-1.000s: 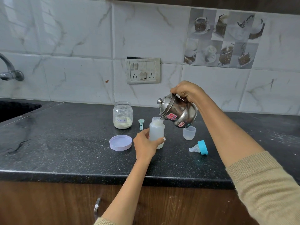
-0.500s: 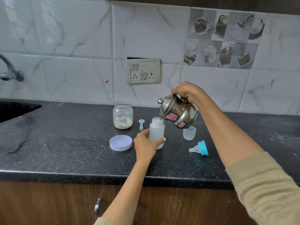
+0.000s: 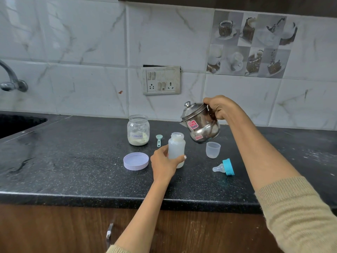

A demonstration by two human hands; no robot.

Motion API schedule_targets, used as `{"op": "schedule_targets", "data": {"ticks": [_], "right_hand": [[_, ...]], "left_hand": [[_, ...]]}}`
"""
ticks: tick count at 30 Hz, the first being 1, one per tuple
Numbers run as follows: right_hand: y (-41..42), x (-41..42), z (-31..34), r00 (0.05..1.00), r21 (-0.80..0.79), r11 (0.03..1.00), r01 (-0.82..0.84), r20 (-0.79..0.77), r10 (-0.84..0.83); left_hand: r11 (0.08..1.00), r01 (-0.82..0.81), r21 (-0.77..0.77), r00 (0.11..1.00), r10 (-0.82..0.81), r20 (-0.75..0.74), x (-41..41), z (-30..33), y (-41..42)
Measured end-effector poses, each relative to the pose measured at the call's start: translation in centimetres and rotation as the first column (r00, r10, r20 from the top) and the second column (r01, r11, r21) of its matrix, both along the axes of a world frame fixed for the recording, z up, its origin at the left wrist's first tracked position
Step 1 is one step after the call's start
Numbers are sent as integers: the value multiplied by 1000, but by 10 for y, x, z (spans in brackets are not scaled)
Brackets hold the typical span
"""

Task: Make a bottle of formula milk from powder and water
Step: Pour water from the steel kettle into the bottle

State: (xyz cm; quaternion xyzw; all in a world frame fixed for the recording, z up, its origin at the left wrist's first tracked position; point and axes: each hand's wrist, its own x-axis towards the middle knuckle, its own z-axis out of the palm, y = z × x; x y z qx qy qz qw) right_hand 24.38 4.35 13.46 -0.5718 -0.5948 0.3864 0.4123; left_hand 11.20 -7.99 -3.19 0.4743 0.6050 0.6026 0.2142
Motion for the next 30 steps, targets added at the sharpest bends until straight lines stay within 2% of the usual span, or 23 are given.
{"op": "schedule_targets", "data": {"ticks": [5,9,14,22,30], "right_hand": [[6,5,-6,973,-15,1000,20,-231,-23],[17,3,-23,905,-61,998,32,-423,-55],[31,-11,-47,811,-59,995,77,-577,-97],[49,-34,-75,765,-54,996,74,-638,-92],[66,-45,-103,786,-76,995,60,-611,-94]], "left_hand": [[1000,2,9,1000,-1,-9,0,0,0],[1000,-6,15,1000,6,1,0,-2,1],[1000,3,8,1000,-3,-1,0,-3,2],[1000,-8,23,1000,8,-18,0,-5,4],[999,-18,27,999,19,-36,-1,-7,7]]}}
